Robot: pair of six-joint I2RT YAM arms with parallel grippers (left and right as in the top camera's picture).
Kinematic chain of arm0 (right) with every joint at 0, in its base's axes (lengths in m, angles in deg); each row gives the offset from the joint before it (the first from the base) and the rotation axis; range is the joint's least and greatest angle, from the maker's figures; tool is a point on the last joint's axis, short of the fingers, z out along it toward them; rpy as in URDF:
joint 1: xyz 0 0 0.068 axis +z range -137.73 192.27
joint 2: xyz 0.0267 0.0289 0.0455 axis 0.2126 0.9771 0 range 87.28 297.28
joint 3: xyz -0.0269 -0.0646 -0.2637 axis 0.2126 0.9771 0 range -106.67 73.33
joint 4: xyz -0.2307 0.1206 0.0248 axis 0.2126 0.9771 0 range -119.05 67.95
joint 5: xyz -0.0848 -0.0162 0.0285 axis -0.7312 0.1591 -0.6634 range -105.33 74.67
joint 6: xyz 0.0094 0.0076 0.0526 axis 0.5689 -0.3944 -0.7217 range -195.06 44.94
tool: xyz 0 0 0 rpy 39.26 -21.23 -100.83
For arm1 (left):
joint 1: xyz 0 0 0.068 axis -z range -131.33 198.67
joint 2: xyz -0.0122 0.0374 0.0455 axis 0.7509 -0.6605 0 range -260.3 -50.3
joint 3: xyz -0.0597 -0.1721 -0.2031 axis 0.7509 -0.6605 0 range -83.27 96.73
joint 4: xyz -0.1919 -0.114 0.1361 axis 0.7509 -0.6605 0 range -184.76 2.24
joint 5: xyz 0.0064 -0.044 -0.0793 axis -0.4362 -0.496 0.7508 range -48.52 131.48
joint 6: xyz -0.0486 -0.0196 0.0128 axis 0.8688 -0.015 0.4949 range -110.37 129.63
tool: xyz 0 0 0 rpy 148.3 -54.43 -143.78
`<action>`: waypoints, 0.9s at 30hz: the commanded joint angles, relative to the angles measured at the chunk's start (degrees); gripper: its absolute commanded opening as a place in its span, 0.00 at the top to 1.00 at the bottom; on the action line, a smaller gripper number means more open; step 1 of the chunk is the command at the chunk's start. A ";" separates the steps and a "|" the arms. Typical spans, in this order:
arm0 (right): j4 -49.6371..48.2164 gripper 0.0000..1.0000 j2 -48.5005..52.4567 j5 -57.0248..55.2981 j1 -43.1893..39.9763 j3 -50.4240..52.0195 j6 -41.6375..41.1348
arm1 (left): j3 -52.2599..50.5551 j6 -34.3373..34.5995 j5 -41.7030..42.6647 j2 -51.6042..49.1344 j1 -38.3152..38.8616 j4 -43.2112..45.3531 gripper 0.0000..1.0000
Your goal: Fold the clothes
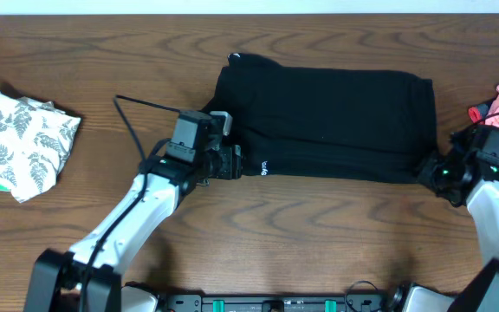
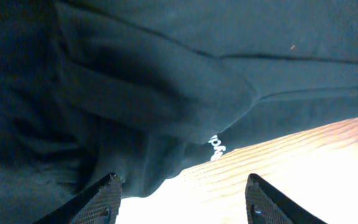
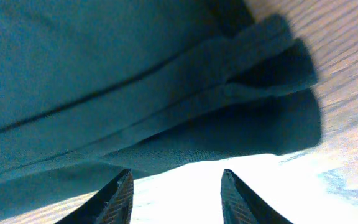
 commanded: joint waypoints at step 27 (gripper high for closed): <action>-0.83 0.52 6.78 -1.27 0.79 0.02 1.90 | 0.63 11.17 3.82 -16.48 0.74 18.45 0.36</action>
